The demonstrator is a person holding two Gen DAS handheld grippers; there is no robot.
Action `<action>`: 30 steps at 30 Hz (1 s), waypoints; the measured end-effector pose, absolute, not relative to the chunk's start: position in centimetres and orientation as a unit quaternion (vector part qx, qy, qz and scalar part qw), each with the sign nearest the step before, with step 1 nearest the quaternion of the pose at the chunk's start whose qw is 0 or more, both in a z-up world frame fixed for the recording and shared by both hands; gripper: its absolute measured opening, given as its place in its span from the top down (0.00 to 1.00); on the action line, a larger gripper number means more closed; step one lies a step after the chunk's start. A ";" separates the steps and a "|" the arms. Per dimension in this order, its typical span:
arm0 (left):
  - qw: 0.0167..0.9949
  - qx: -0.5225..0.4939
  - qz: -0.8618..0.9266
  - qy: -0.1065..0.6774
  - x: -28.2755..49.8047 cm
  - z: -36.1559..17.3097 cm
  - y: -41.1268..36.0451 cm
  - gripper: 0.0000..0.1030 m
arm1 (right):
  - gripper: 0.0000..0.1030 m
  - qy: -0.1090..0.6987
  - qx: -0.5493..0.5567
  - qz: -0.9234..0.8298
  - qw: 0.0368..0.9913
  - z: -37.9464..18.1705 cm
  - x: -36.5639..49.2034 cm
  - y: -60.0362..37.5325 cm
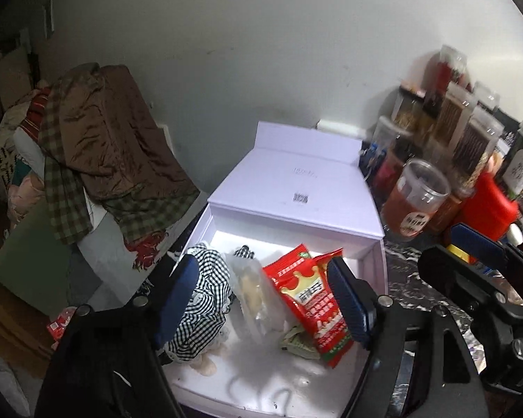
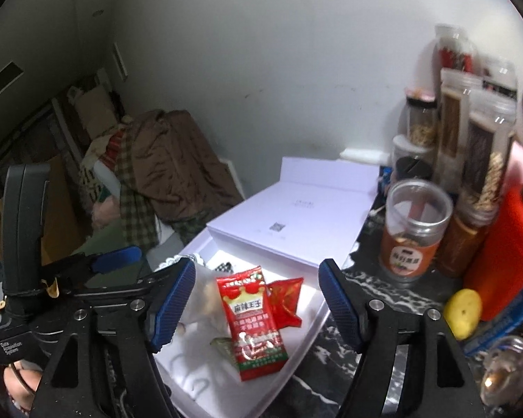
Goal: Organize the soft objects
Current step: 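Open both grippers to drop the zip bag and red snack bag in the box, then withdraw both grippers from the box and move over the counter items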
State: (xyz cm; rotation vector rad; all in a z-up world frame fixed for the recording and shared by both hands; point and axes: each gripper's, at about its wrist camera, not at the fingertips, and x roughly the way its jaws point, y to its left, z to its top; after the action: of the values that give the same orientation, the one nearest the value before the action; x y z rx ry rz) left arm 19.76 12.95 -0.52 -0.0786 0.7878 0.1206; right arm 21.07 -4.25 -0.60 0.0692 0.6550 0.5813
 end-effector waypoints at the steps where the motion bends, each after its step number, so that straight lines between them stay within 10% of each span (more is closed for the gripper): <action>1: 0.923 -0.037 0.058 0.377 19.3 0.0 12.8 0.26 | 0.28 0.312 0.030 0.278 0.908 -0.1 20.5 -4.4; 30: 0.956 -0.006 -0.058 0.286 6.4 6.1 6.3 0.26 | 0.26 0.239 -0.018 0.218 0.946 5.7 5.6 -11.0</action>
State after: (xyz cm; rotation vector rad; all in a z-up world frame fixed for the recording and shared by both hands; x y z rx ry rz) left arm 6.43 6.26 6.07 -0.0130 0.5808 -0.1175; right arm 5.60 -11.03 5.72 -0.0377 0.4868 0.4450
